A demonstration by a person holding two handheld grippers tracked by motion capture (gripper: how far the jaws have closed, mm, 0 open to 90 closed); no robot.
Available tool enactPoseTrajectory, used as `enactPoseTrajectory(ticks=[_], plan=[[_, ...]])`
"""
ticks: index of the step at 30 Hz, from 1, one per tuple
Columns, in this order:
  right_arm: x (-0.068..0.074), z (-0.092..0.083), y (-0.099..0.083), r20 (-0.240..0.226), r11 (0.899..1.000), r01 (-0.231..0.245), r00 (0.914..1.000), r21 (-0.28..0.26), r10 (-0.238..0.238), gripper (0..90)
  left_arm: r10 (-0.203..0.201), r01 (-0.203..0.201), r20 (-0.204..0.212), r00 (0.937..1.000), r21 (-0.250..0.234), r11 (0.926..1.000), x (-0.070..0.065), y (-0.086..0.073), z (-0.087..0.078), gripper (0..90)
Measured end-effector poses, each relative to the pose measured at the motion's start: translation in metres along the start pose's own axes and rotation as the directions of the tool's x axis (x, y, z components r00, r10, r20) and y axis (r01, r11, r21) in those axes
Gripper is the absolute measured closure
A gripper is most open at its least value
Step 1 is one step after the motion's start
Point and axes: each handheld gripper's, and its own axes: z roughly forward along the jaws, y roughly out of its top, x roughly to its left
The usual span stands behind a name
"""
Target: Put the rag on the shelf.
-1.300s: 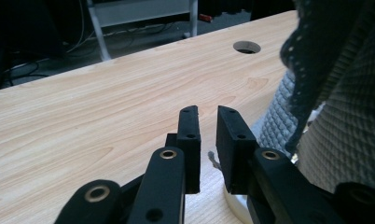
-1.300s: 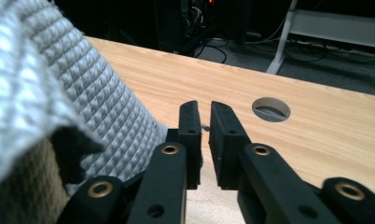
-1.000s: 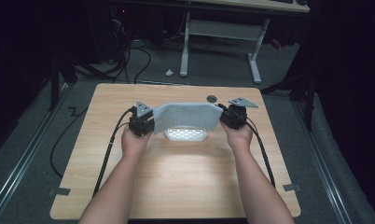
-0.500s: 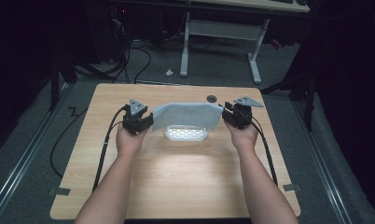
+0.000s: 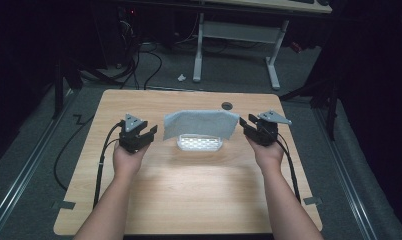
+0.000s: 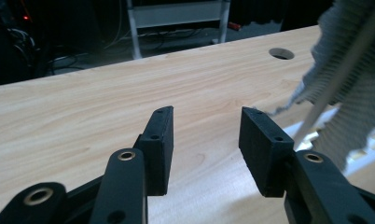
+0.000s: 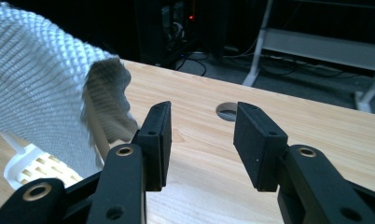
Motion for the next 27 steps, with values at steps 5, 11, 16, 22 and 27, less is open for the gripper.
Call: enactPoseTrajectory(ticks=[5, 11, 16, 22, 27], plan=[[0.004, -0.015, -0.005, -0.002, 0.999, 0.033, 0.9994, -0.016, -0.033, 54.5, -0.004, 0.004, 0.005, 1.0000, 0.007, 1.0000, 0.004, -0.014, -0.019, 54.1], [0.019, -0.034, -0.014, -0.023, 0.995, 0.103, 0.9944, -0.013, -0.103, 52.6, 0.018, -0.018, 0.022, 0.9996, 0.021, 0.9996, -0.002, -0.028, -0.038, 52.7], [0.032, -0.054, -0.024, -0.055, 0.994, 0.107, 0.9927, -0.008, -0.108, 51.7, 0.050, -0.055, 0.072, 0.9961, 0.070, 0.9960, -0.016, -0.041, -0.055, 49.3], [0.046, -0.079, -0.050, -0.095, 0.996, 0.087, 0.9919, 0.019, -0.084, 46.6, 0.083, -0.101, 0.137, 0.9872, 0.130, 0.9864, -0.039, -0.061, -0.075, 46.5], [0.059, -0.092, -0.087, -0.108, 0.992, 0.092, 0.9908, 0.087, -0.082, 43.0, 0.089, -0.126, 0.186, 0.9784, 0.193, 0.9732, -0.070, -0.100, -0.096, 45.5]])
